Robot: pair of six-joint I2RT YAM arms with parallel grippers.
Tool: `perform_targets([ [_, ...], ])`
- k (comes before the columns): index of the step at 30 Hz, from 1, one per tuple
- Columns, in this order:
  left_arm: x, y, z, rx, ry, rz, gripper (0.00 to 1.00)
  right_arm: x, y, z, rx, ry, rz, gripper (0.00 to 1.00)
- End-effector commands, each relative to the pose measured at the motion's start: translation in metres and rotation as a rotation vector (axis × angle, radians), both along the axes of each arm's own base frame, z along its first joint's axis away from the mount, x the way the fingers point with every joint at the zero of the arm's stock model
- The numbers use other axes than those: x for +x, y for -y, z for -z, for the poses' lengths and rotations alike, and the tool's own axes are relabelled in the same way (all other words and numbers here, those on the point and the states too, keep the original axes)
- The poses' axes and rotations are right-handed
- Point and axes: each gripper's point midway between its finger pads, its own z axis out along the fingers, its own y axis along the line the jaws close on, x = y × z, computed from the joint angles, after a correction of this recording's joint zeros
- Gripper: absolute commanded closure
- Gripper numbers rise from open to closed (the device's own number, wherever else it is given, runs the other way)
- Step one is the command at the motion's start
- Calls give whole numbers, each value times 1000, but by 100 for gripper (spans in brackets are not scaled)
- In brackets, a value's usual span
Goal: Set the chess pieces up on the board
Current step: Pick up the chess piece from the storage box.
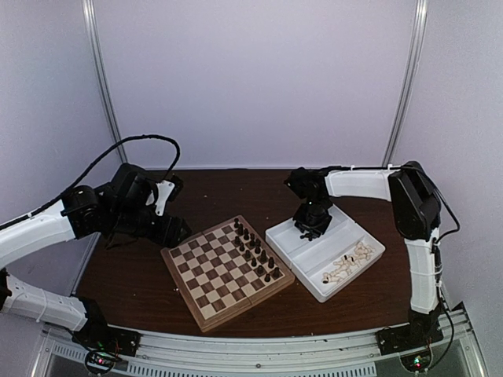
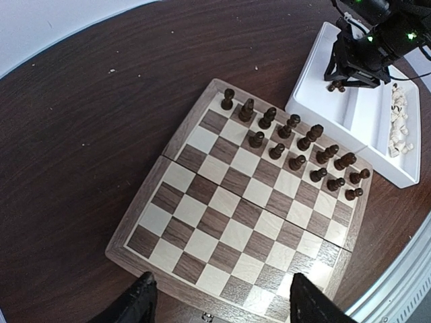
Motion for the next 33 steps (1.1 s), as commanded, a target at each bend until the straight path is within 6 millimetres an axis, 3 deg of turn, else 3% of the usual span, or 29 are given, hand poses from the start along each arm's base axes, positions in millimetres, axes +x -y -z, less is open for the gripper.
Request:
perform_targets([
  [1,6,0,-8,-20,46,-1,32,-4,0,16,-28,-29,47,62],
  [9,6,2,-9,-20,42,3,32,0,4,-9,-56,31,23,86],
  [14,7,5,-7,-21,29,9,32,8,3,-35,-51,103,-28,88],
  [19,6,6,-11,-23,22,11,32,17,1,-85,-89,253,-161,86],
  [21,6,6,-12,-29,22,7,32,15,-2,-94,-66,293,-218,86],
  [26,3,8,-10,-45,1,13,32,7,-33,-118,78,414,-423,85],
  [33,-3,2,-3,-51,-19,-6,32,-35,-78,-133,142,452,-664,81],
])
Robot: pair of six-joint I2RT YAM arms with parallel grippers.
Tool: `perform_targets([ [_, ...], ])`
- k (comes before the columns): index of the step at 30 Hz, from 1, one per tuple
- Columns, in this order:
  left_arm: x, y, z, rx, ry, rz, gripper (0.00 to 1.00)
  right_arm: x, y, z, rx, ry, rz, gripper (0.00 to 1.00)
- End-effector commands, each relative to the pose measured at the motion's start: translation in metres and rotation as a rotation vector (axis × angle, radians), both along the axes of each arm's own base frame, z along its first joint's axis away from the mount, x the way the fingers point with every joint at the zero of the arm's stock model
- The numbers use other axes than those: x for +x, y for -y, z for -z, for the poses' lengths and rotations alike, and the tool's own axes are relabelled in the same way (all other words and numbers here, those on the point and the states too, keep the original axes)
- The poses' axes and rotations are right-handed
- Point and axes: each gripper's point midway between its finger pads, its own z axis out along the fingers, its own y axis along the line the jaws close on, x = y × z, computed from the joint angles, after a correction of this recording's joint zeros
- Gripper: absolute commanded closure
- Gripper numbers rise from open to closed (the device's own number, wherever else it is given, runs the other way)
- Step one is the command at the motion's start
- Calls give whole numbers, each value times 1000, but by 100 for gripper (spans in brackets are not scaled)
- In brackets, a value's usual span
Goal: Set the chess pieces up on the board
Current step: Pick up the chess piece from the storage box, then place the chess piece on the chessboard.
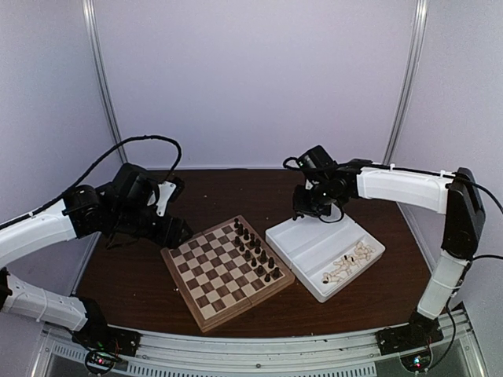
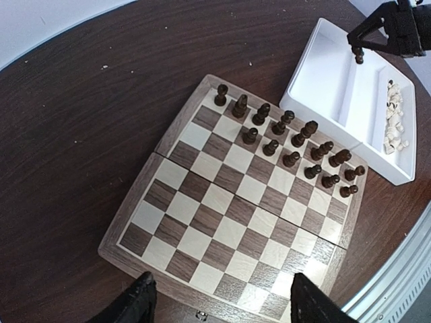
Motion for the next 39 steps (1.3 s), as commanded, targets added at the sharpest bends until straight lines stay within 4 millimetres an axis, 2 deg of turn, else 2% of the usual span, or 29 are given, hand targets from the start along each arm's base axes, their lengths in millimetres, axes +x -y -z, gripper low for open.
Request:
perform_targets([
  [1,-2,-3,-4,-40,1,-20,32,-31,-46,-16,39,54,-232,81],
  [4,-5,-9,-1,-30,-7,-36,32,-57,-78,-18,65,52,-340,80],
  [9,-9,-20,5,-17,-23,-78,32,-108,-138,-9,84,42,-537,79],
  [12,-11,-24,8,-23,-40,-100,32,-132,-164,1,63,35,-611,79],
  [17,-14,-35,13,-11,-49,-141,32,-163,-194,17,-5,42,-689,78],
  [25,-19,-47,23,1,-69,-182,31,-177,-213,54,-136,21,-739,74],
  [29,-22,-50,25,6,-76,-187,31,-171,-214,67,-195,35,-728,72],
  [33,-24,-53,28,12,-85,-194,31,-170,-218,63,-189,51,-730,71],
  [39,-34,-45,40,-39,-140,-172,31,-170,-215,37,-162,108,-748,68],
])
